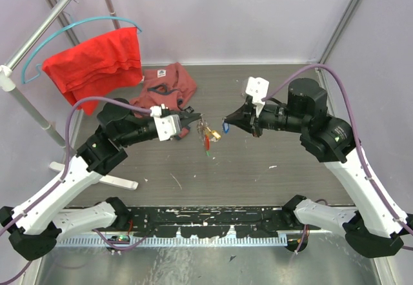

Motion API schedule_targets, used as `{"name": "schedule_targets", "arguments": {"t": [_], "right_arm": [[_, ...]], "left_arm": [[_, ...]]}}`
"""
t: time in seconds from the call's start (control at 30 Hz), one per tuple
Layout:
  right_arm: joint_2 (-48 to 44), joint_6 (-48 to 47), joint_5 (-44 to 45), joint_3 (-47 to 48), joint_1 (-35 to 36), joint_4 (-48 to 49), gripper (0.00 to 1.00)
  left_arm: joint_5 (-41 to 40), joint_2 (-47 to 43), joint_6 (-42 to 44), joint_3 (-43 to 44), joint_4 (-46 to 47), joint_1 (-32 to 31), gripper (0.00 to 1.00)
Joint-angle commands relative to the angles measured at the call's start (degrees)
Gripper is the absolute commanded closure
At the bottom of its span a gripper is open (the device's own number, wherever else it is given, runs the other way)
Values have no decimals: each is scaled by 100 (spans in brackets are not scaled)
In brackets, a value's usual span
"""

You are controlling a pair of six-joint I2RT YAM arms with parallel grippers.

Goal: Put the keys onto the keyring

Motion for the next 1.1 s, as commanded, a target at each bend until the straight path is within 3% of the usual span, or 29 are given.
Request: {"name": "schedule_targets", "arguments": {"t": [0.0,0.4,1.07], "right_arm": [[117,-136,-690,391,-5,168,99],[270,-60,-1255,402,4,594,99],[399,101,-1376,275,67,933,99]], "left_arm": [[43,-63,366,375,-40,-152,100],[79,39,453,527,-43,-421,100],[-58,168,493,636,-52,-584,100]]}}
